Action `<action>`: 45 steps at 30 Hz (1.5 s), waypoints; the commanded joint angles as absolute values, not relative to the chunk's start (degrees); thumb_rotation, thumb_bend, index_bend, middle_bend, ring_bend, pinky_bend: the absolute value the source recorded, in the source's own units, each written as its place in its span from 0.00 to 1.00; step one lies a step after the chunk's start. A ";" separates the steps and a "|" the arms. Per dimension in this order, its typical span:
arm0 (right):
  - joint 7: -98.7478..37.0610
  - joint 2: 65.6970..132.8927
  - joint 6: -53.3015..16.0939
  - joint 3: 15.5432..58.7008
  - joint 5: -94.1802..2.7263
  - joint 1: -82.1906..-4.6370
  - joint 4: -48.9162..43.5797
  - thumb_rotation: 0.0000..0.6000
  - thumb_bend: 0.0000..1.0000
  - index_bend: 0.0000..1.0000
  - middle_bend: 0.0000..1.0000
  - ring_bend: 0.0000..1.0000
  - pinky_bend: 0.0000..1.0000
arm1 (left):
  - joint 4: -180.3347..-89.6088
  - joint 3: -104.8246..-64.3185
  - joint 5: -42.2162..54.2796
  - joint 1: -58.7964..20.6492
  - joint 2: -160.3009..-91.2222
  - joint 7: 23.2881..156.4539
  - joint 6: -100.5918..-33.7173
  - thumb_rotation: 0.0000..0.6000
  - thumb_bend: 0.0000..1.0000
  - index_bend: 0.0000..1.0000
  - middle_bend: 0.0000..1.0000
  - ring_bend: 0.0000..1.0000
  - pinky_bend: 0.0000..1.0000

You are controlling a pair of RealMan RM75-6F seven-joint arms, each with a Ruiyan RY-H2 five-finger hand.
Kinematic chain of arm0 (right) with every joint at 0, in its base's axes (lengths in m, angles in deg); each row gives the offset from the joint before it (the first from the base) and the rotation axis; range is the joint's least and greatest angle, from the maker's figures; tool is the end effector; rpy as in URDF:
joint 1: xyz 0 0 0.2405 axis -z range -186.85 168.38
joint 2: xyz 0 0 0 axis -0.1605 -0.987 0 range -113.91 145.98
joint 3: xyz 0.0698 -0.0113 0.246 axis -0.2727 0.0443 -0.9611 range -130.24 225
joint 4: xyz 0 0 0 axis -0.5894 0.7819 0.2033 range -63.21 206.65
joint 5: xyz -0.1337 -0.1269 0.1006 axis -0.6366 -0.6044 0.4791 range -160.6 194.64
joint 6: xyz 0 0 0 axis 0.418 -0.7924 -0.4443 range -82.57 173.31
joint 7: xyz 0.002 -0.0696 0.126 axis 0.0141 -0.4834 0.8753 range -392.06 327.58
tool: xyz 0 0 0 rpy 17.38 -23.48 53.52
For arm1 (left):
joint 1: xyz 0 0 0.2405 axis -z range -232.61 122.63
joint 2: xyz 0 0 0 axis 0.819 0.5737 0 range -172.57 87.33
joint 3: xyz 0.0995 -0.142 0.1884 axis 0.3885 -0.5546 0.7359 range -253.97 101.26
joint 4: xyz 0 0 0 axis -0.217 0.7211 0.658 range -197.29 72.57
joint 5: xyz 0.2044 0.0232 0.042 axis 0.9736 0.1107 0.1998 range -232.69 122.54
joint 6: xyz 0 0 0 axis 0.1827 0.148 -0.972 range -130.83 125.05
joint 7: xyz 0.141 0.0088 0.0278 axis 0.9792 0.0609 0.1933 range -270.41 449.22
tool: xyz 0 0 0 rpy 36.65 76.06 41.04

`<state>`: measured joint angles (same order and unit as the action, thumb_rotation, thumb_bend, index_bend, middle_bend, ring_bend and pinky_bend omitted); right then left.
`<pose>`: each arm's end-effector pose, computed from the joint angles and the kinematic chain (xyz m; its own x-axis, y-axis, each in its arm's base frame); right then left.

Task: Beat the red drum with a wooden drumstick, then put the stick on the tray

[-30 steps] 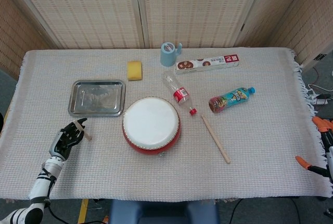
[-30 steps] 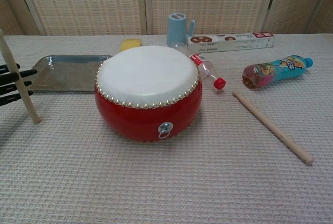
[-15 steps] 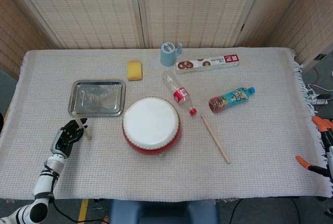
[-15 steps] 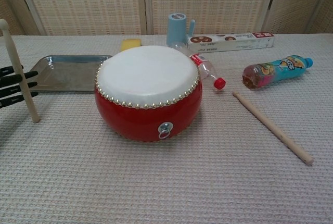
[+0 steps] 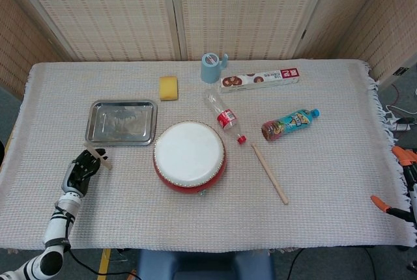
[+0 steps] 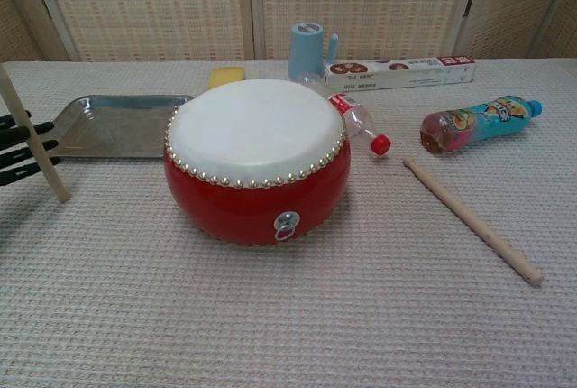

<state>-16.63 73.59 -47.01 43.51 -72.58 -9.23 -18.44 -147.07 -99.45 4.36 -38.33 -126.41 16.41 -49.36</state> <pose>-0.3204 -0.1572 0.2144 0.2840 0.1067 0.9529 -0.9574 -0.0226 0.2879 -0.2888 0.2968 0.0351 -0.9597 -0.1346 0.2467 0.1879 0.3451 0.9196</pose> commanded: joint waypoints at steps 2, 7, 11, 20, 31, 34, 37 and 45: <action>-16.62 73.61 -46.97 43.52 -72.62 -9.24 -18.47 1.00 0.11 0.05 0.09 0.05 0.07 | -146.11 -99.69 5.31 -39.46 -127.06 13.10 -48.50 1.00 0.45 0.52 0.38 0.25 0.24; -16.67 73.62 -47.08 43.54 -72.77 -9.22 -18.55 1.00 0.11 0.05 0.09 0.05 0.07 | -144.98 -100.15 8.08 -40.45 -127.34 7.92 -47.55 1.00 0.45 0.52 0.38 0.25 0.24; -16.74 73.63 -47.17 43.54 -72.77 -9.16 -18.63 1.00 0.11 0.05 0.09 0.05 0.07 | -144.17 -100.22 10.03 -40.90 -127.55 5.23 -47.55 1.00 0.45 0.50 0.38 0.25 0.23; -16.95 73.57 -47.40 43.56 -72.90 -9.03 -18.94 1.00 0.11 0.05 0.09 0.05 0.07 | -141.54 -99.44 16.50 -41.66 -128.89 -3.51 -49.70 1.00 0.45 0.40 0.36 0.25 0.23; -16.91 73.55 -47.47 43.54 -72.79 -8.91 -18.95 1.00 0.11 0.05 0.09 0.05 0.07 | -139.96 -97.59 18.55 -41.00 -129.60 -6.19 -50.99 1.00 0.45 0.35 0.34 0.25 0.23; -16.82 73.59 -47.56 43.53 -72.75 -8.84 -18.87 1.00 0.11 0.05 0.09 0.05 0.07 | -139.72 -97.00 18.98 -40.95 -129.75 -6.28 -51.69 1.00 0.45 0.32 0.32 0.24 0.23; -16.69 73.65 -47.56 43.53 -72.75 -8.82 -18.73 1.00 0.11 0.05 0.09 0.05 0.07 | -139.26 -96.33 19.25 -40.91 -130.02 -6.25 -52.24 1.00 0.45 0.31 0.31 0.24 0.23; -16.28 73.71 -47.61 43.54 -72.73 -8.74 -18.36 1.00 0.11 0.05 0.09 0.05 0.07 | -139.79 -95.93 18.45 -40.05 -130.96 -1.10 -54.52 1.00 0.44 0.30 0.31 0.24 0.29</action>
